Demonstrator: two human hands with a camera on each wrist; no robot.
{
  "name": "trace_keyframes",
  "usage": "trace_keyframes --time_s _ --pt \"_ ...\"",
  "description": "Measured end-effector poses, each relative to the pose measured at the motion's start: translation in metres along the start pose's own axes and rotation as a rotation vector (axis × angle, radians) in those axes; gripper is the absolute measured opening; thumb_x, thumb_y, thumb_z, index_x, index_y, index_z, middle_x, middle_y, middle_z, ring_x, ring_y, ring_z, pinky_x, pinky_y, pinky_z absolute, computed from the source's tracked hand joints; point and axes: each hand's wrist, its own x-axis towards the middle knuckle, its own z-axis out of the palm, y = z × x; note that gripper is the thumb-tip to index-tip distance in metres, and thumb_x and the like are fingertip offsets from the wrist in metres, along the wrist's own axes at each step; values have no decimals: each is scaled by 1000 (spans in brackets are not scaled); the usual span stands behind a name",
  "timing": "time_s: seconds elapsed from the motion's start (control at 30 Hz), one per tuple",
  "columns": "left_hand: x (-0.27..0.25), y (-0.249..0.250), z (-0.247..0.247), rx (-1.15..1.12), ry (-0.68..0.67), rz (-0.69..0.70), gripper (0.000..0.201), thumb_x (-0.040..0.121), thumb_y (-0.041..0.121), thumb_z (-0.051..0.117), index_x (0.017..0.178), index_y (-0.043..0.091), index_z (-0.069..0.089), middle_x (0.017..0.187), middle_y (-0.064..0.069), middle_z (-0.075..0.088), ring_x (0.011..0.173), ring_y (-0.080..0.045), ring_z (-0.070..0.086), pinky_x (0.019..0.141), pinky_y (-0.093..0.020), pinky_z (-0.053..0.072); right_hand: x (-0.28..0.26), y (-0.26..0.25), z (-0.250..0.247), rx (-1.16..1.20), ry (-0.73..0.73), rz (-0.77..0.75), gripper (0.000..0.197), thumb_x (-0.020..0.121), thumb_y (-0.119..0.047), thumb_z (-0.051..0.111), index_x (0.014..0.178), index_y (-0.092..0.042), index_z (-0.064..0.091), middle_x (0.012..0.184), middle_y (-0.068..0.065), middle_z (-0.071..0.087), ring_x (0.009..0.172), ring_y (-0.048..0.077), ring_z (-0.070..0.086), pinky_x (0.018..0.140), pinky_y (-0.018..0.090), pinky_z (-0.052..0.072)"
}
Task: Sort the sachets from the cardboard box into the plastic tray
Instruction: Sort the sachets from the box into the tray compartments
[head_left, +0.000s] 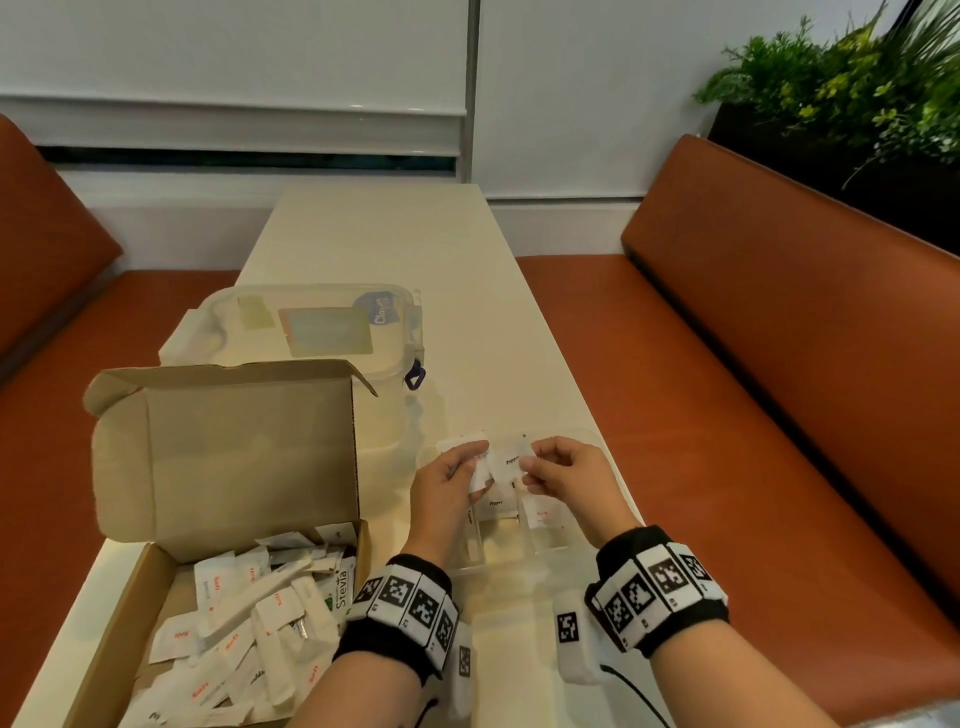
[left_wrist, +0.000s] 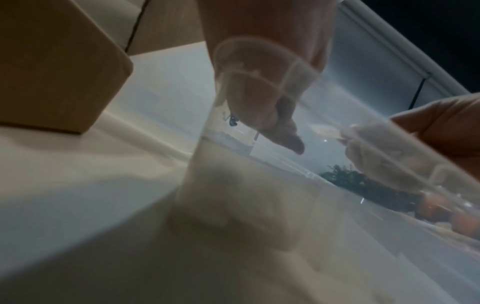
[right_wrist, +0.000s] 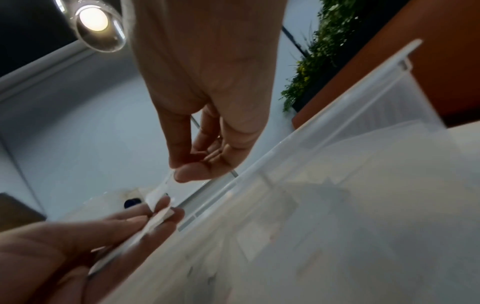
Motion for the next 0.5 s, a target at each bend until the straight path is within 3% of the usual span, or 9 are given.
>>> trace_keyframes --time_s 0.17,0.27,0.37,0.5 --pt "-1 0 5 -3 -52 -37 13 89 13 64 99 9 71 103 -9 70 97 -19 66 78 -29 57 3 1 -2 140 8 47 16 83 5 65 78 -6 55 65 9 63 60 16 65 63 23 56" --pt "0 -3 4 43 -27 -11 6 86 11 67 91 7 70 97 -12 69 89 -20 66 84 -39 57 3 5 3 87 -31 76 15 83 2 66 77 -7 55 69 10 65 60 14 66 60 21 55" --pt "1 -4 3 61 -4 -1 3 86 10 67 85 11 69 83 -4 70 78 -13 67 81 -37 58 5 6 5 -48 -40 37 8 82 -6 70 84 -8 62 77 9 67 68 15 65 63 21 54" --pt "2 -6 5 77 -35 -33 9 89 9 63 92 4 70 88 -11 72 80 -18 67 73 -31 58 8 -2 2 -83 53 -75 6 81 -7 71 84 -11 67 73 4 66 67 14 62 65 23 54"
